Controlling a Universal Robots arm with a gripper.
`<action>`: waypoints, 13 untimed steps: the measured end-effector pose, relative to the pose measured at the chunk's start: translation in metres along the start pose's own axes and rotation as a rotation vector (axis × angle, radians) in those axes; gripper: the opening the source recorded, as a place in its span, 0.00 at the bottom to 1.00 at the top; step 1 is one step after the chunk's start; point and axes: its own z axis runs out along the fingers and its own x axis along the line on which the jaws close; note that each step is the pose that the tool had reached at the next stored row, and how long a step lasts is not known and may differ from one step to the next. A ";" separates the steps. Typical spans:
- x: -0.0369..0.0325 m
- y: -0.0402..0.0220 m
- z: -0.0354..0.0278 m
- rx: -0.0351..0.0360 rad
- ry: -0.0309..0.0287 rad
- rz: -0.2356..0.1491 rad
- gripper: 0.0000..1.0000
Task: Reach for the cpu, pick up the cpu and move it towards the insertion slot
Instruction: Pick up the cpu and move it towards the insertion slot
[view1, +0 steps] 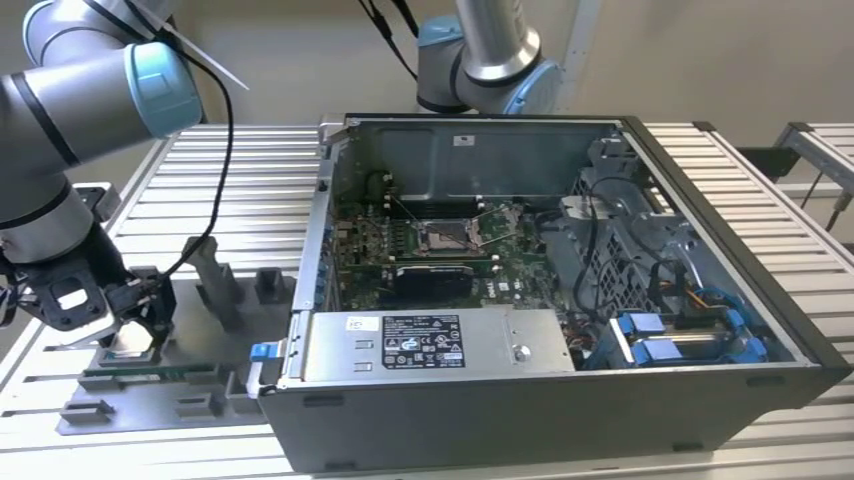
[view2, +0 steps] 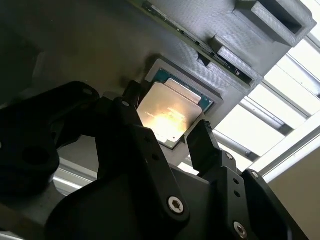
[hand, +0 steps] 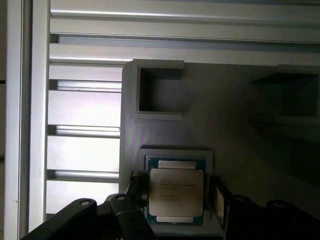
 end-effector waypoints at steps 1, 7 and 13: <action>0.0000 0.0000 0.0000 0.0000 -0.0001 0.000 1.00; 0.0000 0.0000 0.0000 -0.0001 0.0000 0.000 0.00; 0.0000 0.0000 0.0000 0.0000 0.0002 0.000 0.00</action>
